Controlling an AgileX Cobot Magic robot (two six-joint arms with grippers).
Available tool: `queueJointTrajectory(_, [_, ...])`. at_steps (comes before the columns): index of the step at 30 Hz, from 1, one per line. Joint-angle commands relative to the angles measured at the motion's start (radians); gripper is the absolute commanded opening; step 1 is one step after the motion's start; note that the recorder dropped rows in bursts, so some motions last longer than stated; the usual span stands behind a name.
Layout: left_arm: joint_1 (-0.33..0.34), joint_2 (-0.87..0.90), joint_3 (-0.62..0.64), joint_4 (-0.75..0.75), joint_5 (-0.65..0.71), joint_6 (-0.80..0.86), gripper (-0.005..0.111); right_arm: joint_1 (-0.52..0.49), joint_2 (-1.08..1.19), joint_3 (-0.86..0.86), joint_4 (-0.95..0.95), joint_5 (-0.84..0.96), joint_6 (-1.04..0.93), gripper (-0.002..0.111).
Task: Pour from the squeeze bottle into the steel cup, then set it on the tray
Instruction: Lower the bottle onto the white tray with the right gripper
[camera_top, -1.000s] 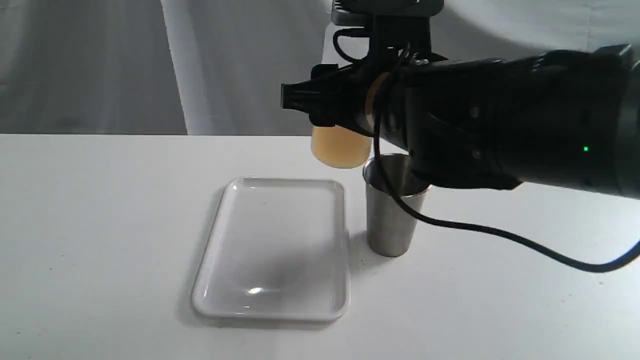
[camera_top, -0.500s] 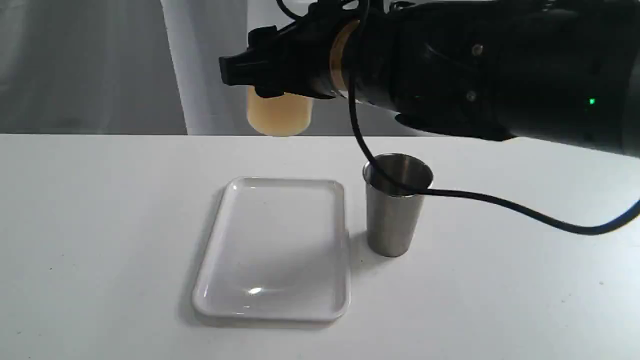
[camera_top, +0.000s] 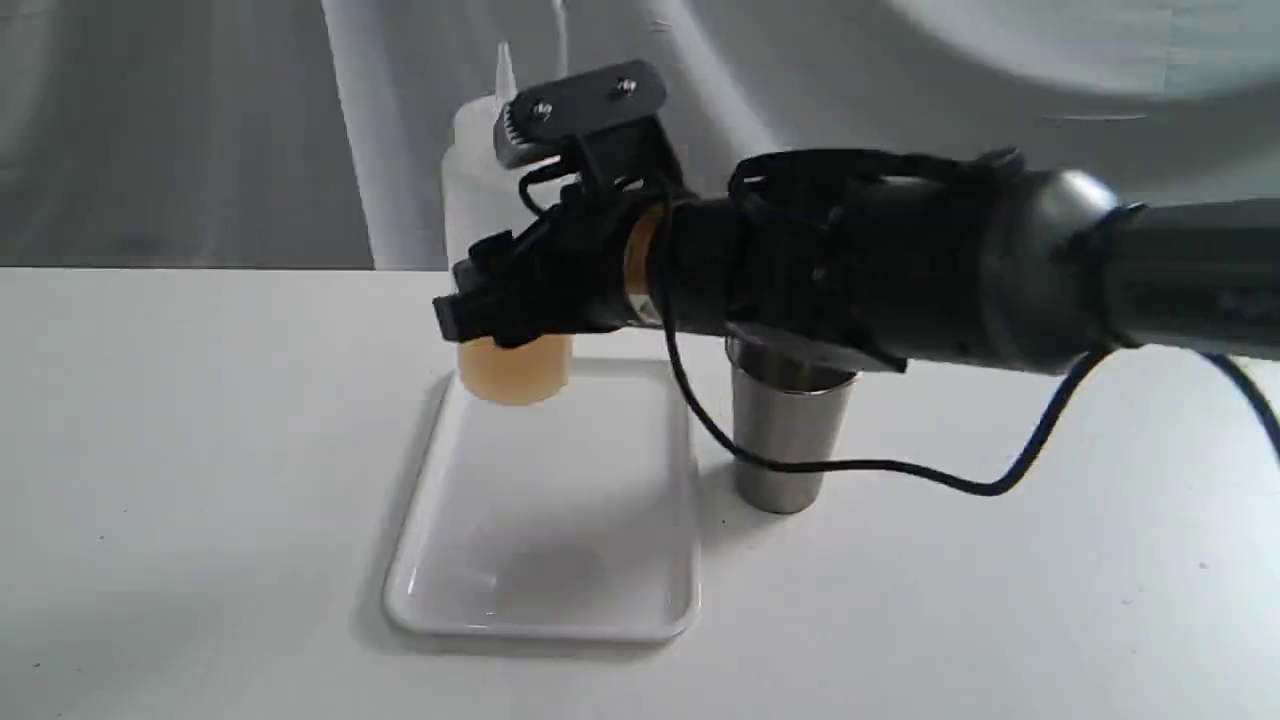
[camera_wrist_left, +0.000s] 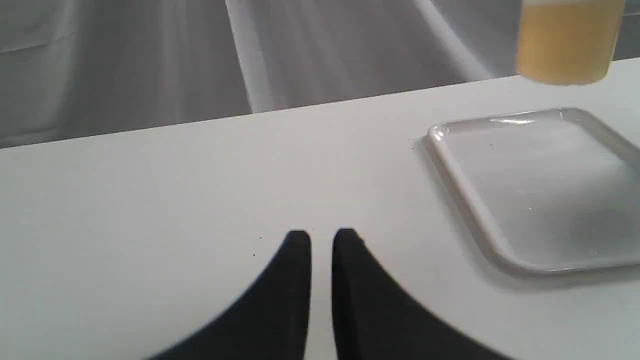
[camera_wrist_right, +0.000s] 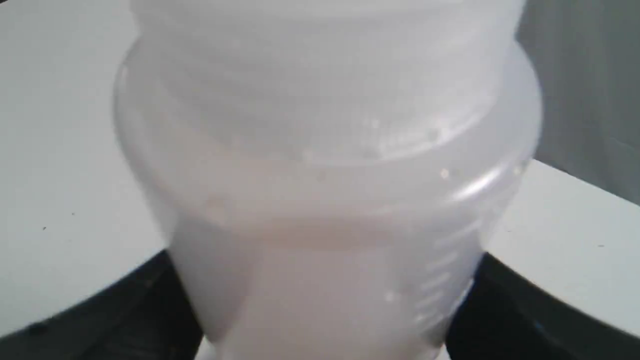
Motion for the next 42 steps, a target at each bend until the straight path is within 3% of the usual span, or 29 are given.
queueJointTrajectory(1, [-0.003,-0.005,0.004,0.003,-0.007,-0.002,0.008,-0.003,0.033,-0.007,0.081,-0.083,-0.116,0.049])
queueJointTrajectory(15, [-0.003,-0.005,0.004,0.003,-0.007,-0.002,0.008,-0.003,0.113,-0.007,0.107,-0.071,-0.232,0.049])
queueJointTrajectory(25, [-0.003,-0.005,0.004,0.003,-0.007,-0.002,0.008,-0.001,0.121,-0.007,0.256,0.011,-0.312,0.049])
queueJointTrajectory(42, [-0.003,-0.005,0.004,0.003,-0.007,-0.002,0.008,0.010,0.121,0.029,0.324,0.012,-0.384,0.049])
